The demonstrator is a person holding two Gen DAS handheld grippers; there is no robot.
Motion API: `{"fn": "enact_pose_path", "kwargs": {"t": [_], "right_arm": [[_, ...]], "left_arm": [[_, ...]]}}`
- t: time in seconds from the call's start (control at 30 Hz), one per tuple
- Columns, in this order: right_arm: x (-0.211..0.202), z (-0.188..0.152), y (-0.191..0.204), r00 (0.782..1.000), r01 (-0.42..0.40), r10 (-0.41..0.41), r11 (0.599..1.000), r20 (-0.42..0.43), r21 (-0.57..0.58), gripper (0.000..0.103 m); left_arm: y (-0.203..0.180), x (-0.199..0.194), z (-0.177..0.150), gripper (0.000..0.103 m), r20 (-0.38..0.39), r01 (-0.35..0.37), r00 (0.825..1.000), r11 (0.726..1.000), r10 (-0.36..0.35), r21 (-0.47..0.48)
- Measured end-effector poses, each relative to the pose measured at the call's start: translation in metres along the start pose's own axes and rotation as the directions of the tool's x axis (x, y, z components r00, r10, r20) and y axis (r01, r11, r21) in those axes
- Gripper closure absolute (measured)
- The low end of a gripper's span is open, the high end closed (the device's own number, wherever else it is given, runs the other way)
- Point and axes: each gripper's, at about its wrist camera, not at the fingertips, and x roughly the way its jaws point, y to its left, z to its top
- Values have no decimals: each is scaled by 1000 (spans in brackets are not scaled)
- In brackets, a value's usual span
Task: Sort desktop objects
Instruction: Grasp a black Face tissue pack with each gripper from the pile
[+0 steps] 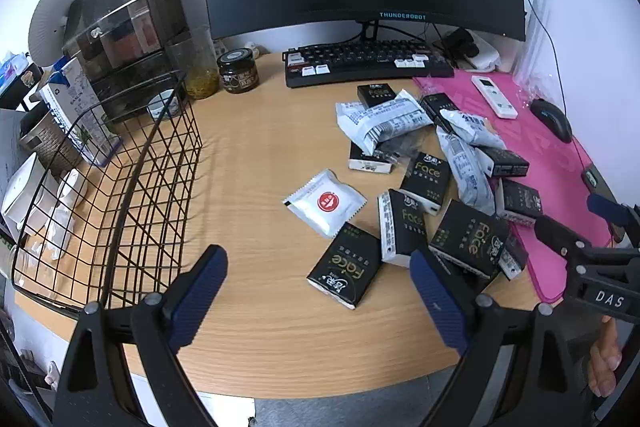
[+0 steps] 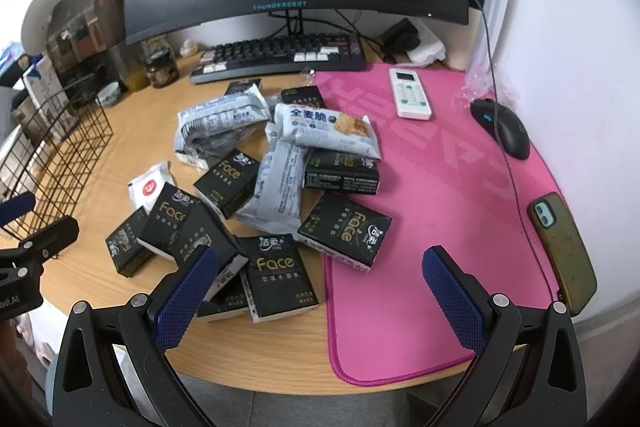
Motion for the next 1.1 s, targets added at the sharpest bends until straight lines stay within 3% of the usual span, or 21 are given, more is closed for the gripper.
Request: {"fn": "enact_pose_path", "kwargs": {"t": [0.33, 0.53, 0.67, 0.87, 1.1], "right_arm": [[3, 0, 0, 1000, -7, 7, 1000, -12, 5, 0], [4, 0, 1, 999, -26, 26, 1000, -20, -8, 0], [12, -1, 9, 998, -48, 46, 998, -47, -47, 0], [31, -1, 7, 991, -67, 54, 991, -120, -115, 0], [50, -7, 4, 977, -122, 85, 975, -194, -185, 0]], "left_arm": [[1, 4, 0, 10, -4, -13, 1000, 1000, 13, 6], [-2, 18, -3, 10, -59, 27, 998, 999, -26, 31], [-8, 35, -5, 10, -94, 1, 996, 997, 6, 76], [-19, 59, -12, 10, -142, 31, 990, 984, -5, 176], [-20, 83, -13, 10, -182, 61, 983, 979, -25, 193]]}}
